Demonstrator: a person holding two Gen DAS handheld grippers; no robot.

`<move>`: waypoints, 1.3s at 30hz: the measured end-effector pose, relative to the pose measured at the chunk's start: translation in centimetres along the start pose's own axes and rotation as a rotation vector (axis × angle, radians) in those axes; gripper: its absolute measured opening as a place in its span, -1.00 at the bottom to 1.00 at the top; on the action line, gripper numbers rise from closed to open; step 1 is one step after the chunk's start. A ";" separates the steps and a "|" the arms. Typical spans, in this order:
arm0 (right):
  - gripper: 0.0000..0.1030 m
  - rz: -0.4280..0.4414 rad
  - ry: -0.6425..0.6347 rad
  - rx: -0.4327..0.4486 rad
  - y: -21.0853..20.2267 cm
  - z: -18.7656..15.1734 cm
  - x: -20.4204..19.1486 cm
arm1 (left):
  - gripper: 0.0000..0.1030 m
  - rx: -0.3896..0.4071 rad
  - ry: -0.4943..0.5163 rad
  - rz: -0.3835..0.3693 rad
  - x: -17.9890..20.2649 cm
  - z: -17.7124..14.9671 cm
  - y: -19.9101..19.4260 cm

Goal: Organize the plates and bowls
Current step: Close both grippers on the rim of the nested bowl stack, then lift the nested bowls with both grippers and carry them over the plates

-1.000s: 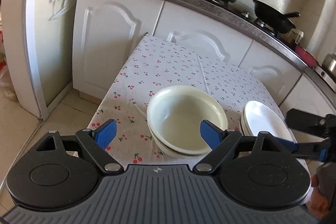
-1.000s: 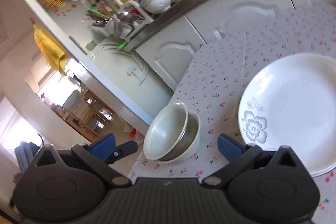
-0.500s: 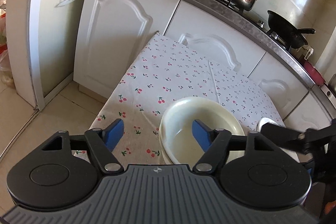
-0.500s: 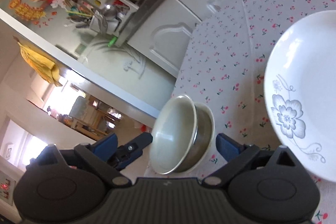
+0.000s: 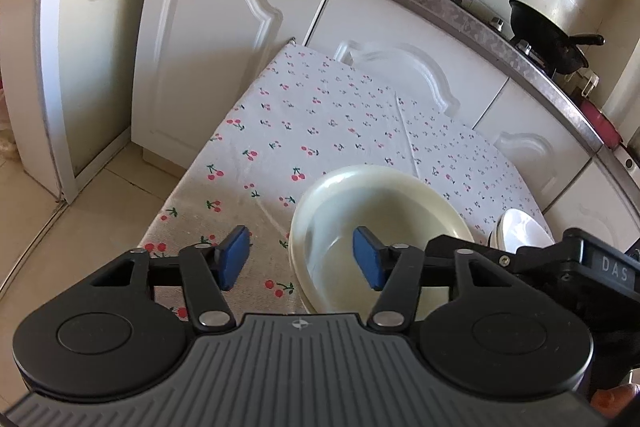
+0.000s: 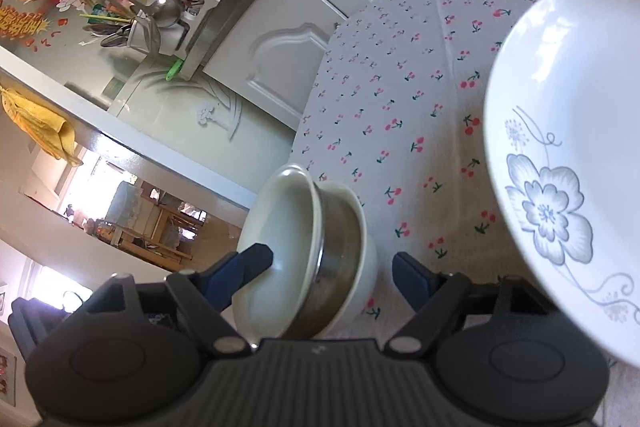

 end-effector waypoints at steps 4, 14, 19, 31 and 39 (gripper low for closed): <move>0.62 0.021 0.013 0.011 0.0 0.0 0.1 | -0.10 -0.010 0.023 0.001 0.4 -0.3 0.5; 0.72 0.069 0.028 0.030 0.0 0.1 -0.3 | -0.29 -0.010 0.054 -0.011 1.1 -0.5 0.8; 0.73 0.075 0.003 0.030 0.1 0.1 -1.0 | -0.33 -0.001 0.055 -0.011 0.8 -0.4 0.8; 0.79 0.096 -0.003 0.039 -0.3 0.1 -1.8 | -0.35 0.022 0.050 -0.007 0.7 -0.3 0.1; 0.79 0.115 -0.008 0.041 -0.7 -0.1 -1.9 | -0.36 0.049 0.057 0.001 0.5 -0.3 -0.7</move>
Point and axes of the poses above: each gripper's, at about its wrist camera, not at the fingertips, and y roughly the way its jaws point, x to its right, z to its top, the point moved 4 cm from there along y, roughly the way its jaws point, and after that the axes turned 14 degrees about z, right-handed, at the moved point
